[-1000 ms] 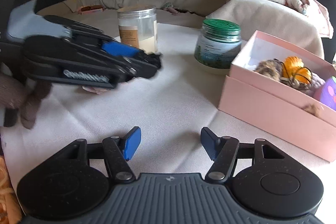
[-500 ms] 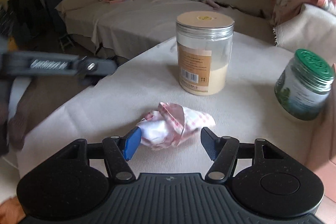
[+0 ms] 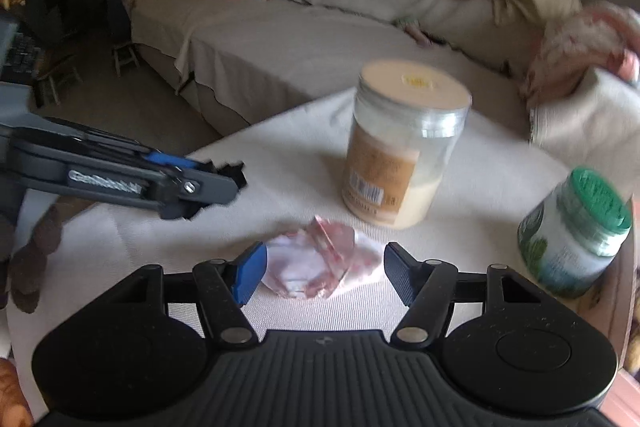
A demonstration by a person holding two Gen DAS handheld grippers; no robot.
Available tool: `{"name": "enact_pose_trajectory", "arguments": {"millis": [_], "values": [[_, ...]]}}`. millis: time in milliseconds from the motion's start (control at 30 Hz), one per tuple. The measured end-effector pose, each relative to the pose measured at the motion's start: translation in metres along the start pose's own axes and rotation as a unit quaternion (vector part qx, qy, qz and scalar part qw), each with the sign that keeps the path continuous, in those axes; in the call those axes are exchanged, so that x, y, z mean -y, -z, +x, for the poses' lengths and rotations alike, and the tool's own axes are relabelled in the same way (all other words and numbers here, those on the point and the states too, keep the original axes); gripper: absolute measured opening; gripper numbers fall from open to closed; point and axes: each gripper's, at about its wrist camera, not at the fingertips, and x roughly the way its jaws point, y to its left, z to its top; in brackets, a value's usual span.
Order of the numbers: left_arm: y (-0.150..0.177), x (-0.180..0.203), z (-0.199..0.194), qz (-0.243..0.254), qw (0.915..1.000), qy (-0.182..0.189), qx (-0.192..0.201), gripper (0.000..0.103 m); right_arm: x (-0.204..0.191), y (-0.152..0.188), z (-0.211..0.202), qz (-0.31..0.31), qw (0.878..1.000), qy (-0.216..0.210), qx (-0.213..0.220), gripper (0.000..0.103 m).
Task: Organize soft objects
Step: 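Grasp the pink sock with the right tool, then carry black item and sock into the pink box and open both tools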
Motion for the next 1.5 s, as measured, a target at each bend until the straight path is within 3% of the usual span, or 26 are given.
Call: {"name": "enact_pose_trajectory", "arguments": {"millis": [233, 300, 367, 433, 567, 767, 933, 1067, 1167, 1233, 1333, 1367, 1433, 1500], "values": [[0.001, 0.005, 0.002, 0.005, 1.0000, 0.002, -0.008, 0.038, 0.008, -0.004, 0.025, 0.021, 1.000, -0.001, -0.023, 0.072], [0.001, 0.008, 0.002, 0.009, 0.9998, 0.005, -0.016, 0.038, 0.010, -0.003, 0.024, 0.032, 0.999, -0.009, -0.016, 0.063], [0.002, 0.012, 0.001, 0.017, 0.9995, 0.013, -0.023, 0.038, 0.009, -0.004, 0.019, 0.027, 0.999, -0.023, -0.017, 0.028], [0.002, 0.017, 0.001, 0.023, 0.9992, 0.018, -0.029, 0.038, 0.012, -0.002, 0.009, 0.035, 0.999, -0.034, -0.015, 0.014], [-0.004, 0.033, -0.006, 0.037, 0.9986, 0.030, -0.023, 0.038, 0.025, 0.004, -0.025, 0.051, 0.998, -0.032, 0.009, 0.007], [-0.034, 0.086, -0.027, 0.072, 0.9930, 0.093, 0.015, 0.038, 0.071, 0.005, -0.109, 0.102, 0.990, 0.016, 0.093, 0.006], [-0.071, 0.156, -0.023, 0.104, 0.9764, 0.186, 0.034, 0.038, 0.118, 0.012, -0.189, 0.135, 0.970, 0.107, 0.174, 0.006], [-0.095, 0.215, 0.006, 0.118, 0.9610, 0.248, 0.027, 0.038, 0.158, 0.035, -0.226, 0.174, 0.950, 0.167, 0.197, 0.006], [-0.107, 0.249, 0.047, 0.093, 0.9536, 0.286, -0.015, 0.039, 0.187, 0.061, -0.227, 0.219, 0.939, 0.175, 0.200, 0.006], [-0.104, 0.267, 0.078, 0.094, 0.9546, 0.278, -0.052, 0.039, 0.204, 0.078, -0.215, 0.244, 0.938, 0.159, 0.187, 0.008], [-0.088, 0.284, 0.116, 0.131, 0.9586, 0.237, -0.088, 0.039, 0.220, 0.101, -0.192, 0.282, 0.933, 0.162, 0.157, 0.026], [-0.081, 0.282, 0.125, 0.138, 0.9583, 0.232, -0.095, 0.039, 0.221, 0.109, -0.188, 0.291, 0.929, 0.166, 0.155, 0.035], [-0.072, 0.280, 0.136, 0.145, 0.9561, 0.234, -0.101, 0.039, 0.222, 0.122, -0.181, 0.305, 0.925, 0.168, 0.153, 0.041], [-0.063, 0.277, 0.138, 0.164, 0.9543, 0.232, -0.093, 0.039, 0.219, 0.130, -0.176, 0.313, 0.922, 0.176, 0.146, 0.042]]}}
